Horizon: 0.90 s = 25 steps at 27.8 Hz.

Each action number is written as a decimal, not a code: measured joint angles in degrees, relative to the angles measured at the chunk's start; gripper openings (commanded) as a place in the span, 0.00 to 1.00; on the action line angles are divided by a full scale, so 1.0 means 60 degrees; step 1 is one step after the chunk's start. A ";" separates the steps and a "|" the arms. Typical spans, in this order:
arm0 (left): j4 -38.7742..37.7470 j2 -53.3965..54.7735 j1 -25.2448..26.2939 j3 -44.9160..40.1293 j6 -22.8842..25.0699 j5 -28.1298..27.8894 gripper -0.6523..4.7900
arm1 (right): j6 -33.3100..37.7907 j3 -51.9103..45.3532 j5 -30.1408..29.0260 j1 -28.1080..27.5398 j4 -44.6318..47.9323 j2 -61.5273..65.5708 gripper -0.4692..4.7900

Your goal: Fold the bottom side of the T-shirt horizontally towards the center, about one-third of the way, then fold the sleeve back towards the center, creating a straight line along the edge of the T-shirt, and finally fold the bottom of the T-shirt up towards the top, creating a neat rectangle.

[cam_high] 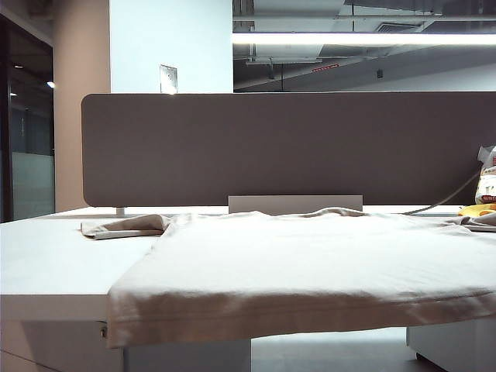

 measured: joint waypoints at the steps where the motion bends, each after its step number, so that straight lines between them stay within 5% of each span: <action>1: 0.0000 0.0000 0.0000 0.0000 0.0000 0.0000 0.21 | 0.0000 0.0000 0.0000 0.0000 0.0000 0.0000 0.09; 5: 0.0004 0.0000 0.0000 0.0000 -0.0503 0.0004 0.21 | 0.0000 0.0000 0.0000 0.0000 0.0018 0.0000 0.09; 11: 0.0015 0.0000 0.0000 -0.0004 -0.2991 0.0514 0.22 | 0.0113 0.0000 -0.0164 0.0000 0.0342 0.0000 0.09; 15: 0.0131 0.0000 0.0000 -0.0004 -0.3162 0.2113 0.22 | 0.0561 0.0000 -0.0262 0.0000 0.0590 0.0000 0.09; 22: 0.0138 0.0095 0.0000 0.0025 -0.3410 0.3493 0.21 | 0.1563 0.0259 0.0025 0.0007 0.0124 0.0000 0.08; 25: 0.0007 0.0386 -0.0015 0.0069 -0.3413 0.3850 0.11 | 0.1807 0.0758 0.0306 0.0007 -0.0149 0.0000 0.08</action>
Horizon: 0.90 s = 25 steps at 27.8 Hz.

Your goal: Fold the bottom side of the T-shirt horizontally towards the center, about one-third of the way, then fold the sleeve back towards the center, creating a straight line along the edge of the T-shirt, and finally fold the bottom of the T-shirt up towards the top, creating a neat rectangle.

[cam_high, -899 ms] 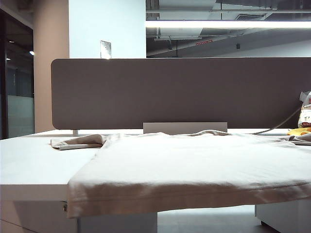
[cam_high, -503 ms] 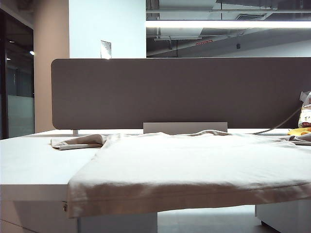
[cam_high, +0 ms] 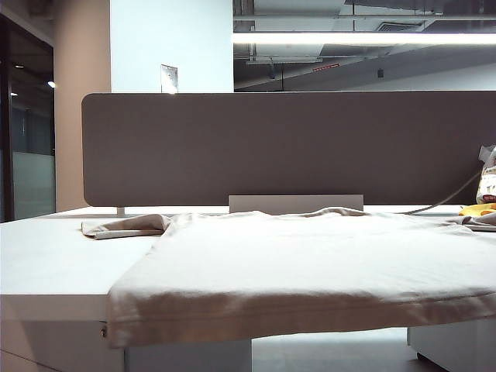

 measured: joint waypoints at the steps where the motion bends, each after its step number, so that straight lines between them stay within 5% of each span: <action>1: -0.0011 0.0135 -0.0193 0.0004 -0.0004 0.0044 0.11 | 0.0135 0.0080 0.0153 0.0000 -0.0138 0.0004 0.08; 4: -0.0058 0.0306 -0.1016 0.0025 -0.0062 -0.0036 0.11 | 0.0317 0.0361 0.0342 0.0007 -0.0390 0.0229 0.08; 9: -0.0433 0.1464 -0.3100 0.0922 -0.0069 -0.1668 0.11 | 0.0648 0.1814 0.0379 0.0000 -0.0419 0.2375 0.08; 13: -0.0273 0.3767 -0.3599 0.1723 -0.0069 -0.1938 0.11 | 0.0841 0.3464 0.0372 -0.0004 -0.0783 0.5235 0.08; 16: 0.0157 0.5464 -0.3599 0.2324 -0.0073 -0.1545 0.28 | 0.1089 0.4433 0.0160 -0.0080 -0.0852 0.6761 0.09; 21: 0.0663 0.8207 -0.3603 0.3384 -0.0015 -0.0608 0.29 | 0.1195 0.4779 -0.1665 -0.1657 -0.1188 0.8054 0.09; 23: 0.0838 0.8965 -0.3610 0.3519 0.0051 -0.0160 0.29 | 0.1213 0.4787 -0.2579 -0.2732 -0.1290 0.8327 0.17; 25: 0.0860 0.9435 -0.3606 0.3515 0.0055 0.0015 0.40 | 0.1239 0.4787 -0.3610 -0.3982 -0.1603 0.8557 0.31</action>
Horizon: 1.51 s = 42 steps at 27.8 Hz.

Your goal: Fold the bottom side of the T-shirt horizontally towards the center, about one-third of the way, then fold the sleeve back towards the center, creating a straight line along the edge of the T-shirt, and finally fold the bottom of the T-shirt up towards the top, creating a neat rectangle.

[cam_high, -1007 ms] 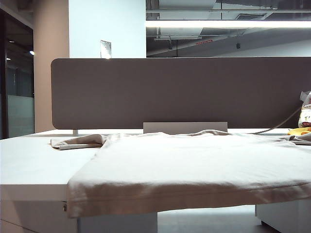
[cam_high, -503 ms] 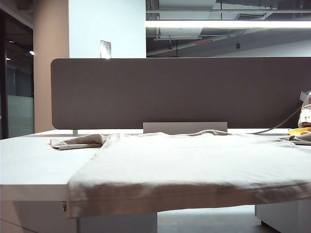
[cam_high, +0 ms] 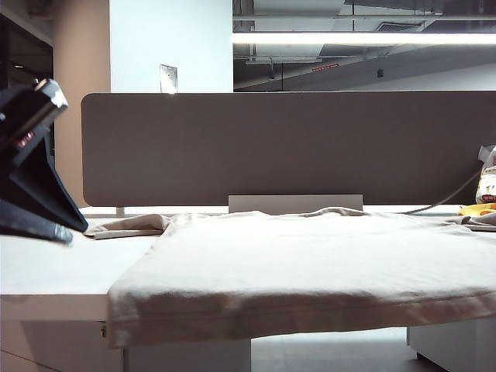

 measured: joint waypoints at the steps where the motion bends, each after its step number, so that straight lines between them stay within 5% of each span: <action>1: 0.0033 0.0095 0.0000 0.0000 -0.0004 0.0044 0.44 | 0.0018 0.0004 -0.0211 -0.0280 -0.0080 0.0069 0.31; 5: 0.0597 0.0710 0.0000 0.0000 -0.0076 0.0627 0.45 | 0.0131 0.0004 -0.0448 -0.0393 -0.0273 0.0860 0.34; 8: 0.0667 0.1140 -0.0011 0.0000 -0.0189 0.1020 0.45 | 0.0131 0.0004 -0.0546 -0.0444 -0.0412 0.1749 0.54; 16: 0.0925 0.1570 -0.0936 0.0025 -0.0346 0.0954 0.48 | 0.0168 -0.0004 -0.0787 -0.0692 -0.0732 0.2528 0.54; 20: 0.1217 0.1923 -0.1384 0.0073 -0.0743 0.0794 0.63 | 0.0164 -0.0004 -0.0761 -0.0758 -0.0678 0.2532 0.54; 29: 0.1173 0.2925 -0.1446 0.0554 -0.0845 0.0787 0.64 | 0.0062 0.0011 -0.0765 -0.1027 -0.0867 0.3129 0.54; 34: 0.0240 0.2925 -0.1439 0.0579 -0.0390 0.0102 0.81 | -0.0025 0.0011 -0.0758 -0.1053 -0.0911 0.3333 0.54; 42: 0.0095 0.2947 -0.1439 0.0579 -0.0124 -0.0339 0.81 | -0.0084 0.0015 -0.0758 -0.1053 -0.0645 0.3559 0.54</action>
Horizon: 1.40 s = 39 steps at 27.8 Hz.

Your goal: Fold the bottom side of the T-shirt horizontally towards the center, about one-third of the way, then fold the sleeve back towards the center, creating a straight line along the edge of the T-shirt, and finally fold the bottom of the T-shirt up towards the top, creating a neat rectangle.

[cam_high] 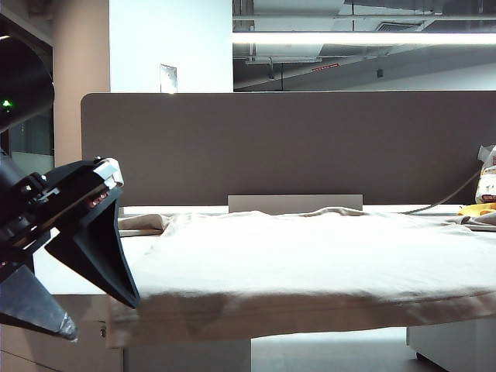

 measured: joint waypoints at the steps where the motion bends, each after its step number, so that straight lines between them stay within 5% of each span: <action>1: 0.0007 0.0036 0.0000 0.0000 0.0011 -0.0044 0.81 | 0.0000 0.0000 -0.0004 0.0000 0.0007 0.0087 0.54; 14: 0.0441 0.1300 0.0000 0.0627 -0.0080 -0.0138 0.84 | -0.0004 0.0000 -0.0375 0.0029 0.0284 0.0740 0.50; 20: 0.0634 0.1679 0.0000 0.0750 -0.0175 -0.0117 0.54 | -0.0113 0.0000 -0.0448 0.0040 0.0346 0.0736 0.36; 32: 0.1195 0.1763 0.0000 0.0776 -0.0171 0.0091 0.11 | -0.0149 0.0007 -0.0721 0.0044 0.0415 0.0732 0.10; 39: 0.1249 0.1763 0.0000 0.0776 -0.0160 0.0098 0.11 | -0.0182 0.0007 -0.0831 0.0044 0.0470 0.0732 0.08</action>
